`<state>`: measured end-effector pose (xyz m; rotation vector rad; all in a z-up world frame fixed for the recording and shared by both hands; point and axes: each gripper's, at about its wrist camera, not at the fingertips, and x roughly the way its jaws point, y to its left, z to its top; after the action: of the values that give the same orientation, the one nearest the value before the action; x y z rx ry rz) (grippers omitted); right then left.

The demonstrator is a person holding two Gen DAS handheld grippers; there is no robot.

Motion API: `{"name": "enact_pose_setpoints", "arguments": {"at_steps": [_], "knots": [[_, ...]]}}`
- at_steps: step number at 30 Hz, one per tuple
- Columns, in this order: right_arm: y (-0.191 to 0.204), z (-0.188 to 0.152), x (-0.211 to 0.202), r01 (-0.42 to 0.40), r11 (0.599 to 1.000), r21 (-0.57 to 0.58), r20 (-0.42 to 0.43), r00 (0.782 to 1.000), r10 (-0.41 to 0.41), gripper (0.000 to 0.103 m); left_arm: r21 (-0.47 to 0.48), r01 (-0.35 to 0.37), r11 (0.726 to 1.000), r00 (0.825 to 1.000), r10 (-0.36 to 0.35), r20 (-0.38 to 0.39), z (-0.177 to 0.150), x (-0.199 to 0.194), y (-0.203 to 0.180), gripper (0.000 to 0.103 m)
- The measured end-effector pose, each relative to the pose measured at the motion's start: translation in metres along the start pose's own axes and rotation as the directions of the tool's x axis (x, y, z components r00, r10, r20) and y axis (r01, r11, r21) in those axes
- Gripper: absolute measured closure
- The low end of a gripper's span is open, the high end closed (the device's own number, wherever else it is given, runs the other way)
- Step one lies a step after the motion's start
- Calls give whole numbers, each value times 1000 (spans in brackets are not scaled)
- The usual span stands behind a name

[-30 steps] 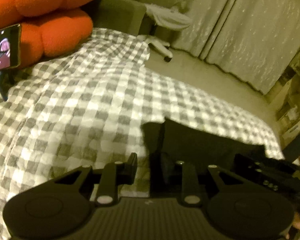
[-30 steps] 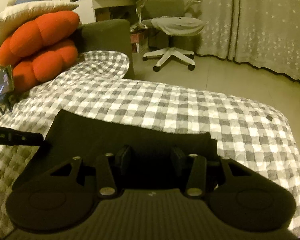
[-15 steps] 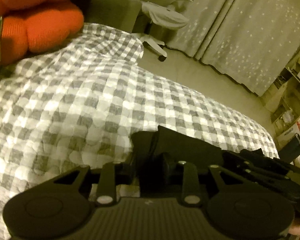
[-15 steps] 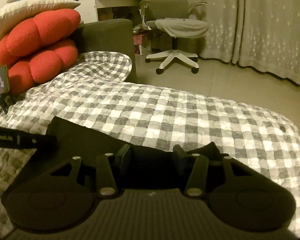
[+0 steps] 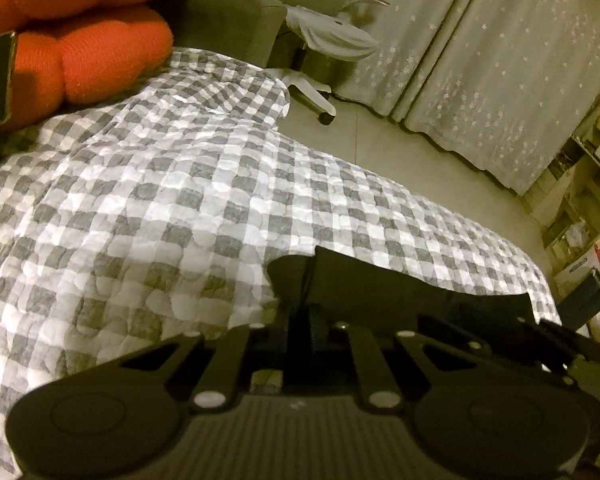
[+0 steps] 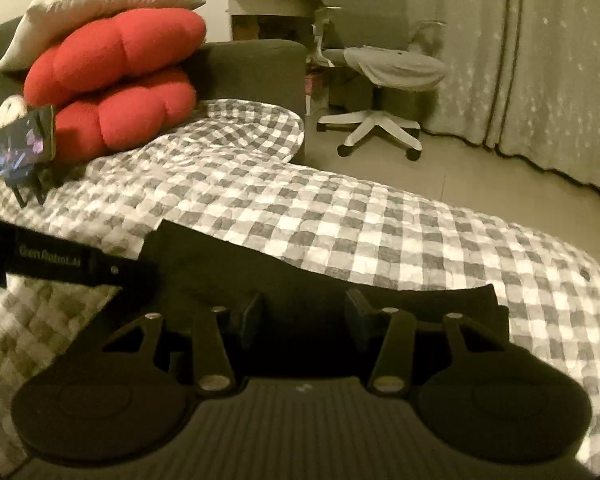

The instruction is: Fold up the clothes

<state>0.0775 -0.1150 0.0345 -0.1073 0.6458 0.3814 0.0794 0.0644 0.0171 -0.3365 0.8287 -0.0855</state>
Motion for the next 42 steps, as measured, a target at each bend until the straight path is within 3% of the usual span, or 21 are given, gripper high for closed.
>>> {"name": "enact_pose_setpoints", "arguments": {"at_steps": [4,9,15,24,30,34,42], "knots": [[-1,-2,-14,-22,998,57,-18,1000,23,53,-41,10,999,1000,-10,-5,-1,-2,8,94],[-7,-6,-34,7,996,89,-45,999,-3,53,-80,22,997,1000,-23,-15,1,-11,13,94],[-26,-9,-53,27,975,220,-60,998,-14,53,-132,44,990,999,-47,-20,-1,-22,20,91],[-15,-26,-47,17,989,144,-139,990,3,53,-28,80,996,997,-80,-14,-21,-36,-4,88],[-11,-23,-58,-9,991,131,-96,995,22,53,23,33,999,999,-32,-29,-29,-30,-12,87],[-6,-26,-50,2,994,109,-140,990,13,53,66,-24,998,999,25,-22,-31,-28,-15,87],[-5,-27,-52,10,994,112,-144,990,6,52,78,-40,996,999,43,-34,-33,-27,-13,87]]}}
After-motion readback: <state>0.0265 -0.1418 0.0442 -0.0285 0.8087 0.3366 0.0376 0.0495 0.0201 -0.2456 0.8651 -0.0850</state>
